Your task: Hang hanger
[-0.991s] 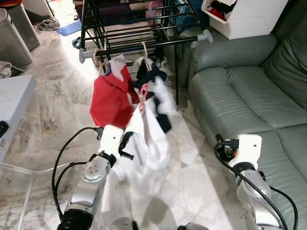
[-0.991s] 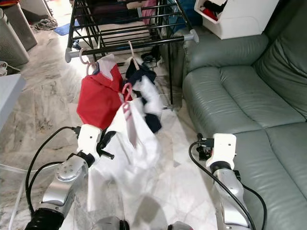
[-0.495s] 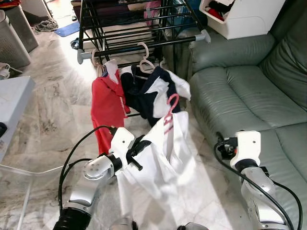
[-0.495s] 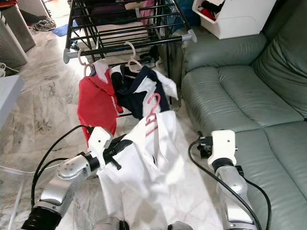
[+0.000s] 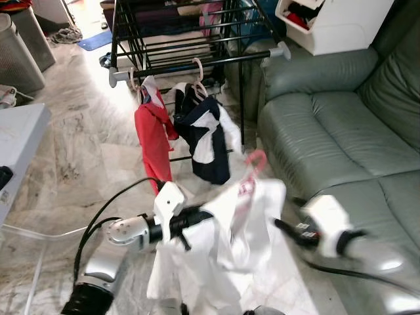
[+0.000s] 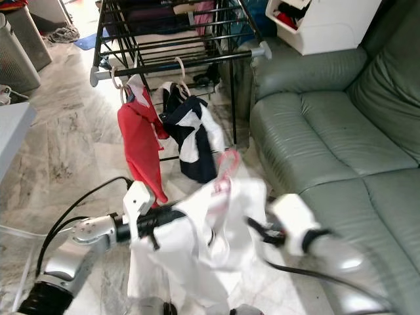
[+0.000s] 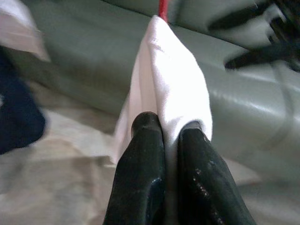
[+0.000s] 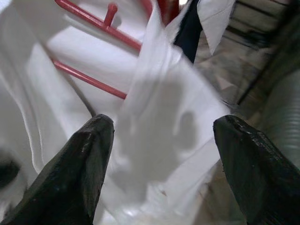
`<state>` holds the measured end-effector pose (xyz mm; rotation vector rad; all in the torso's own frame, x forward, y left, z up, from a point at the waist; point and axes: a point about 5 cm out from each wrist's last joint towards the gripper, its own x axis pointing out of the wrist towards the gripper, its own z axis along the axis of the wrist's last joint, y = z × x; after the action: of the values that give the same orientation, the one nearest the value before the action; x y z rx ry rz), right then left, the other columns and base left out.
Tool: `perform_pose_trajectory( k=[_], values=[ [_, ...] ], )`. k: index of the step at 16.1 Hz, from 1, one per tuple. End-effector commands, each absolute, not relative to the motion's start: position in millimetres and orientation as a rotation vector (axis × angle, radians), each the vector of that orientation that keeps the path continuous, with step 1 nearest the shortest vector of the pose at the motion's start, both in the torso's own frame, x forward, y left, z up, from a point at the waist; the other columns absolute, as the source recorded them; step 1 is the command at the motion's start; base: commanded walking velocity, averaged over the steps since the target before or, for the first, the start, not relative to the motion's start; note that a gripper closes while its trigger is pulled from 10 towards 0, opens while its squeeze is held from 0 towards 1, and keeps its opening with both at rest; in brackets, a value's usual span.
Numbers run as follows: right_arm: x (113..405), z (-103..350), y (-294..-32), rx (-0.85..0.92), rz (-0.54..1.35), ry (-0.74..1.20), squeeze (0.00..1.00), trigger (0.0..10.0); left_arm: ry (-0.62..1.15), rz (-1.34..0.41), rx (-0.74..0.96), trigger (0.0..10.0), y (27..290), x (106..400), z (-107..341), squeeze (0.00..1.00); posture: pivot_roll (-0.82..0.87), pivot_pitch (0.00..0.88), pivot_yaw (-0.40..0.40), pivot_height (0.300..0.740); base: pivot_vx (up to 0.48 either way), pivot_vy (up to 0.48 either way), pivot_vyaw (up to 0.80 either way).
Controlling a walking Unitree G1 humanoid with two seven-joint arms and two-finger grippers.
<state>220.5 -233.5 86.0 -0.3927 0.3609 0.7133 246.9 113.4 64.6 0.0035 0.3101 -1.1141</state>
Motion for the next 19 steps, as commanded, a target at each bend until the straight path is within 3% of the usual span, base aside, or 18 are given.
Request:
perform_pose_trajectory(
  k=[1, 4, 7, 13, 17, 18, 19],
  values=[
    [224, 104, -238, -0.435, 0.818, 0.349, 0.00, 10.0, 0.283, -1.198, 0.040, 10.0, 112, 252, 77, 0.00, -0.08, 0.000, 0.066, 0.740, 0.000, 0.000, 0.00],
    [226, 122, -245, -0.477, 0.927, 0.357, 0.00, 10.0, 0.325, -1.261, 0.050, 10.0, 115, 250, 76, 0.00, -0.09, 0.000, 0.069, 0.740, 0.000, 0.000, 0.00],
    [233, 129, -246, -0.542, 1.154, 0.444, 0.00, 10.0, 0.352, -1.366, 0.015, 10.0, 113, 246, 84, 0.00, -0.08, 0.000, 0.059, 0.740, 0.000, 0.000, 0.00],
    [265, 126, -255, -0.677, 1.308, 0.595, 0.00, 10.0, 0.318, -1.417, -0.079, 10.0, 106, 241, 100, 0.00, -0.05, 0.000, 0.002, 0.740, 0.000, 0.000, 0.00],
    [274, 118, -246, -0.663, 1.397, 0.635, 0.00, 10.0, 0.298, -1.433, -0.102, 10.0, 100, 239, 107, 0.00, -0.05, 0.000, -0.007, 0.740, 0.000, 0.000, 0.00],
    [276, 115, -245, -0.659, 1.406, 0.640, 0.00, 7.6, 0.294, -1.437, -0.109, 10.0, 99, 239, 109, 0.00, -0.05, 0.000, -0.006, 0.740, 0.000, 0.000, 0.00],
    [277, 111, -244, -0.631, 1.410, 0.653, 0.00, 0.0, 0.289, -1.443, -0.128, 10.0, 97, 239, 112, 0.00, -0.05, 0.000, -0.007, 0.740, 0.000, 0.000, 0.00]
  ],
)
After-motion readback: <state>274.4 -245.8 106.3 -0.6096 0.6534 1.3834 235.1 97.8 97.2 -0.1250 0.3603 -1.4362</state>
